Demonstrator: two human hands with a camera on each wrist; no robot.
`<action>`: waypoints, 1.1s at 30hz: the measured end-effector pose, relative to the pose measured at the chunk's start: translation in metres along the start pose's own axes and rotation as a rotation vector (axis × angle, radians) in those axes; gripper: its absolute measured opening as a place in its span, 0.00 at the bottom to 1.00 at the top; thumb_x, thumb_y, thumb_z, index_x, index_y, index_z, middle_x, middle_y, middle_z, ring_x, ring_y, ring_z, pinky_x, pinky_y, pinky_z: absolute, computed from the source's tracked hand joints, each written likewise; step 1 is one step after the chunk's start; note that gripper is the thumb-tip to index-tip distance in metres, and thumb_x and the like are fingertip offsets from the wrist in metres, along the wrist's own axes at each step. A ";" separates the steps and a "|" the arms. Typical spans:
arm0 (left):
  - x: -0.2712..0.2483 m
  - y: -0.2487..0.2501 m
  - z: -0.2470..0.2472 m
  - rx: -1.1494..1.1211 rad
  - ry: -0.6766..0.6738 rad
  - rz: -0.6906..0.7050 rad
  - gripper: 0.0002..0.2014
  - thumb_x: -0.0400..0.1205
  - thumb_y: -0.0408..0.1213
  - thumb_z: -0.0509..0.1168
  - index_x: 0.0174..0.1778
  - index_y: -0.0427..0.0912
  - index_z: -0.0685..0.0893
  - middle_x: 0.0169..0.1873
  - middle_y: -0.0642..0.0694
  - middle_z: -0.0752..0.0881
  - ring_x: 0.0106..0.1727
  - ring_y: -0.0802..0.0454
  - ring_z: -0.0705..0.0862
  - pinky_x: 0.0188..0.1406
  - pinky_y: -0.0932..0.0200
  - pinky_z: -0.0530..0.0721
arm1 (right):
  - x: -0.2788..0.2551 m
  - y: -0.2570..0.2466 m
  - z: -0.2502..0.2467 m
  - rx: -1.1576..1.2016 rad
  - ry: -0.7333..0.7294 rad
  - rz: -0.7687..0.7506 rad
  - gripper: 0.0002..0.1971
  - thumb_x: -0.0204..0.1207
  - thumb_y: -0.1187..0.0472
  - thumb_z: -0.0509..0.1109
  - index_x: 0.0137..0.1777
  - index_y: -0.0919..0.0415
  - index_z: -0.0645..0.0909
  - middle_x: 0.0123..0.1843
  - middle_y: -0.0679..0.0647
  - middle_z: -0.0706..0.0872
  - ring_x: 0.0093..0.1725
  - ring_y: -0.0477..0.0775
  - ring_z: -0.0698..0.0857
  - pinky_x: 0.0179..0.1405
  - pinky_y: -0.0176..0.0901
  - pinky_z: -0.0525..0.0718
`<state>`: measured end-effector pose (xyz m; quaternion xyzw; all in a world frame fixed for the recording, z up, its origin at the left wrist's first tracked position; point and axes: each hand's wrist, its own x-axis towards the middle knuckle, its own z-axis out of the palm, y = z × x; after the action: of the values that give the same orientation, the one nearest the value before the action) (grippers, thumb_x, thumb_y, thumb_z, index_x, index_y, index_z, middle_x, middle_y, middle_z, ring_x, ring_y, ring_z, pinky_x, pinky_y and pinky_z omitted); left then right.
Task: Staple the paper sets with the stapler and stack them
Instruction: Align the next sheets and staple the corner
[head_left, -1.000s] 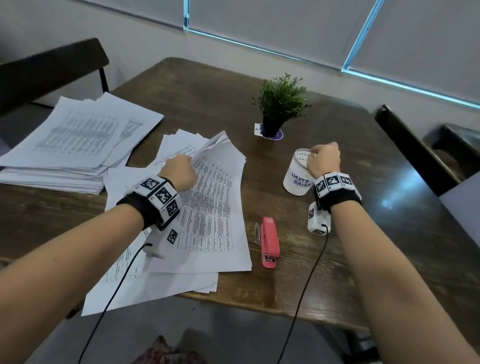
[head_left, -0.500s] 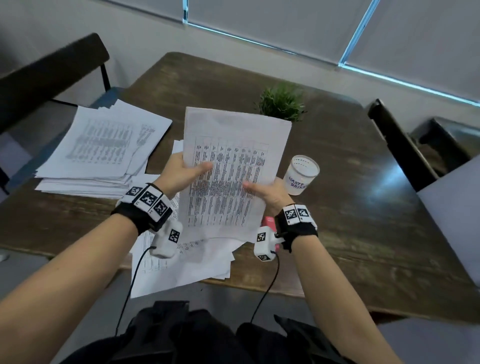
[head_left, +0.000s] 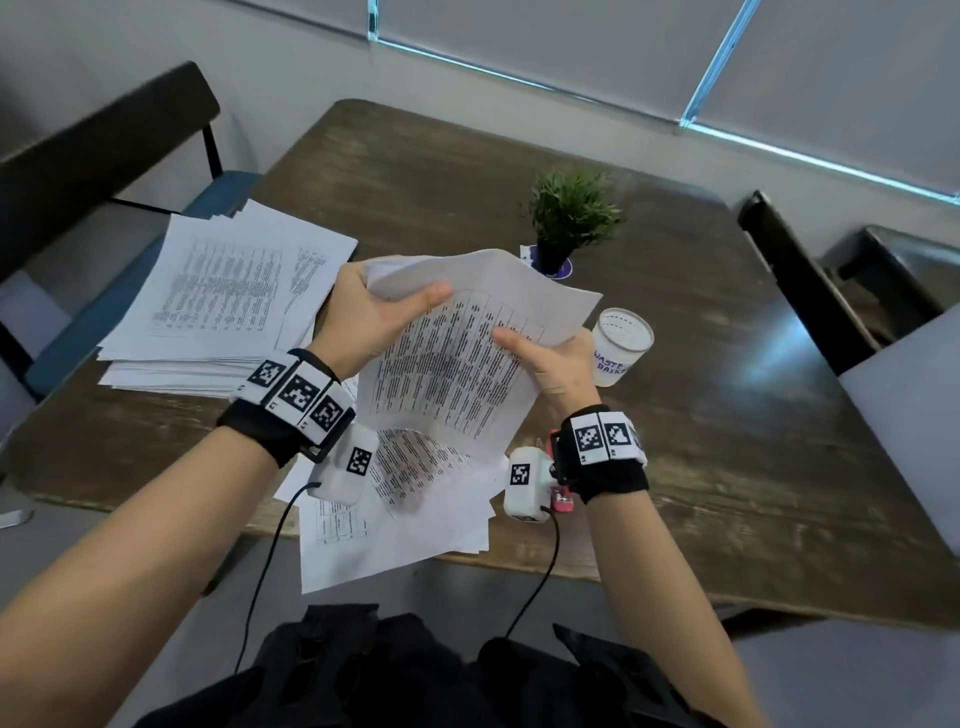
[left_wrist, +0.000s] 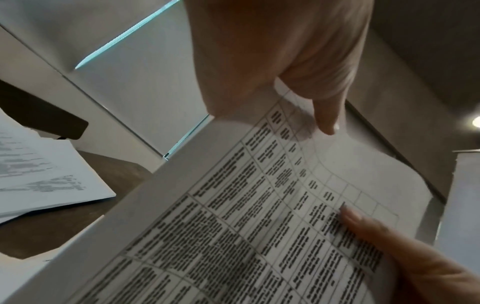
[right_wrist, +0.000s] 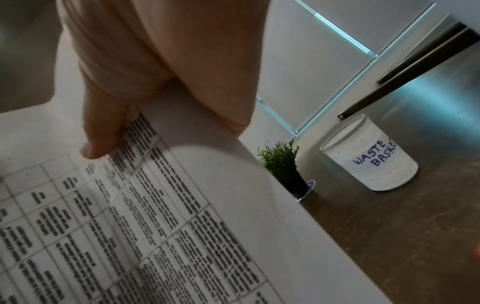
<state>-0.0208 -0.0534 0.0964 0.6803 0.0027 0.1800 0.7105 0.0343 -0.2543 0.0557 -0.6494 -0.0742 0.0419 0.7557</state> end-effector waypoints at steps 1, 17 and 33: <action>0.001 0.001 0.000 0.003 0.013 0.005 0.09 0.73 0.32 0.77 0.45 0.47 0.87 0.33 0.60 0.91 0.40 0.64 0.89 0.36 0.68 0.85 | 0.001 0.000 0.002 0.003 0.005 -0.016 0.18 0.62 0.70 0.85 0.52 0.64 0.88 0.54 0.65 0.90 0.57 0.67 0.89 0.61 0.70 0.83; 0.003 -0.037 -0.004 0.057 0.174 -0.085 0.09 0.73 0.38 0.78 0.41 0.52 0.85 0.32 0.58 0.89 0.35 0.68 0.88 0.35 0.63 0.87 | -0.008 0.012 0.014 -0.088 0.073 -0.007 0.19 0.63 0.73 0.83 0.54 0.67 0.86 0.49 0.57 0.92 0.52 0.55 0.91 0.54 0.50 0.89; -0.010 -0.111 -0.023 0.258 0.154 -0.239 0.08 0.74 0.43 0.76 0.35 0.48 0.83 0.19 0.60 0.83 0.20 0.67 0.78 0.22 0.65 0.76 | -0.017 0.062 0.027 -0.218 0.207 0.115 0.15 0.66 0.66 0.82 0.34 0.56 0.76 0.42 0.47 0.87 0.47 0.46 0.88 0.50 0.45 0.85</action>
<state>-0.0082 -0.0349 -0.0151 0.7449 0.1610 0.1440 0.6313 0.0149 -0.2214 -0.0024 -0.7315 0.0374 0.0093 0.6807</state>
